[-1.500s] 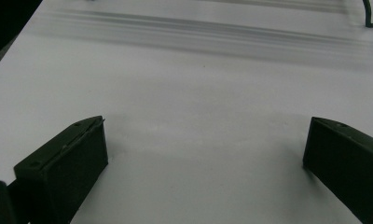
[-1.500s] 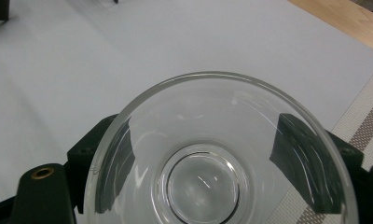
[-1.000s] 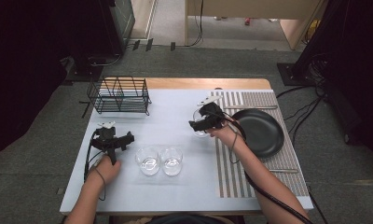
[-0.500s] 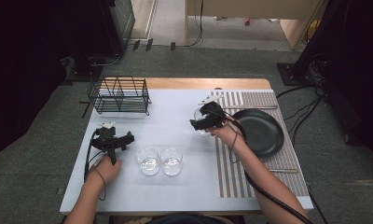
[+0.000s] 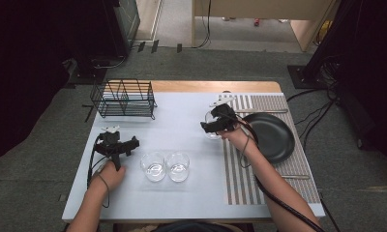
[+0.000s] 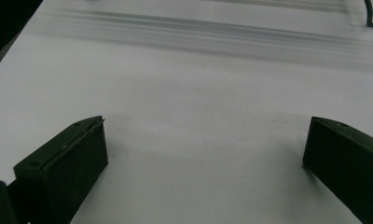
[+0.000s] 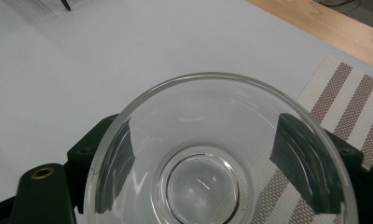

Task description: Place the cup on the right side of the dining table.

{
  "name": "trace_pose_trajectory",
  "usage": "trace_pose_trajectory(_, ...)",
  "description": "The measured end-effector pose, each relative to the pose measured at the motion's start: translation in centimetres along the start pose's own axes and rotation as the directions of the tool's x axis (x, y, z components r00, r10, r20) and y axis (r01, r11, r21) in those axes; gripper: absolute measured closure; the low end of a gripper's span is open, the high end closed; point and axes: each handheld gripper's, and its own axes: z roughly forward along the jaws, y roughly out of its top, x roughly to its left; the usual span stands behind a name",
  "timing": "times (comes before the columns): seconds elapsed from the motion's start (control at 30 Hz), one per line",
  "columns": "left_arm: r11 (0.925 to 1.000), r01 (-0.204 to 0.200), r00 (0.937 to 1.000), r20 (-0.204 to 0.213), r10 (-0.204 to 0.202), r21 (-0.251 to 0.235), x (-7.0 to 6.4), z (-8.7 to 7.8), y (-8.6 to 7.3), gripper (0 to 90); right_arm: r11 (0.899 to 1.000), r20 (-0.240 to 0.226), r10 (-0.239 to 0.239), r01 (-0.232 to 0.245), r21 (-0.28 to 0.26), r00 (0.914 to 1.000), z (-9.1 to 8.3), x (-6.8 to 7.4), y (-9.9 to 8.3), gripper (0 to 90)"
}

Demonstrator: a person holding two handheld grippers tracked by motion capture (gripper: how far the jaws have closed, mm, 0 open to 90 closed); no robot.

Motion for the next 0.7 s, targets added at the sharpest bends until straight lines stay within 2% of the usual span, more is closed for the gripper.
trace_pose_trajectory(0.7, 1.0000, -0.002, 1.0000, -0.001, 0.002, 0.001, 0.0, 0.0, 0.0, 0.0, 1.000, 0.025, 0.025, -0.025, -0.013, 0.9994, -0.1, -1.1, 0.2, 19.4)
